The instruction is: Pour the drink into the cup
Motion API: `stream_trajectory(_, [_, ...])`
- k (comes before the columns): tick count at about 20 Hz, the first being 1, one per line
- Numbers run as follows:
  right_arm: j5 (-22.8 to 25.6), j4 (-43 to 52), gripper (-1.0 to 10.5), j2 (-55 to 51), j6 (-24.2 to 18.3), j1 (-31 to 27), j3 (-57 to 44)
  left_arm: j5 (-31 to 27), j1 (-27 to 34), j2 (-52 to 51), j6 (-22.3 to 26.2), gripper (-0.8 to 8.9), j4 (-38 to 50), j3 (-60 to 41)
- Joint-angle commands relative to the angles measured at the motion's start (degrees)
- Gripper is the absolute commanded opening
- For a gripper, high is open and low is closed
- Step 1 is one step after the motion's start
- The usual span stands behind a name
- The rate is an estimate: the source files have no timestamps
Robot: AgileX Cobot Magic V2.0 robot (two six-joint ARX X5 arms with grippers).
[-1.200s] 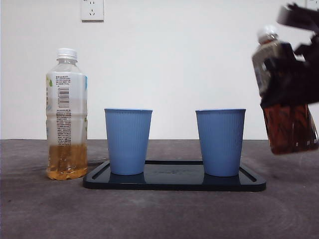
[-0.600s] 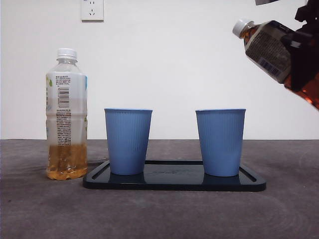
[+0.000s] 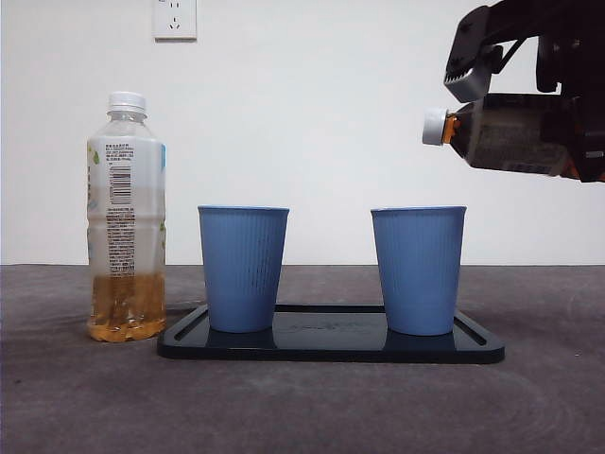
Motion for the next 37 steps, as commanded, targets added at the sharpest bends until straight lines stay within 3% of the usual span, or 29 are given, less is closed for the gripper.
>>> stream_trajectory(1, [2.2,1.0,1.9,0.6,-2.7,1.3,2.1,0.2,-0.2,0.3,0.3,5.92,0.5,1.0])
stream_trajectory(7, [8.7,1.7,1.9,2.4,-5.0,2.0,2.2,0.2,-0.4,0.3,0.3,5.92,0.5,1.0])
stream_trajectory(12, [11.1,2.4,1.9,3.5,-7.8,2.4,2.2,0.2,-0.9,0.2,0.3,5.92,0.5,1.0])
stream_trajectory(31, [12.2,2.6,1.9,3.8,-8.6,2.4,2.2,0.2,-1.2,0.2,0.3,5.92,0.5,1.0])
stream_trajectory(33, [12.6,2.9,1.9,3.8,-7.5,2.4,2.2,0.2,-1.2,0.2,0.3,5.92,0.5,1.0])
stream_trajectory(37, [12.6,3.7,1.9,3.8,0.9,2.4,2.2,0.2,-1.2,0.2,0.3,5.92,0.0,1.0])
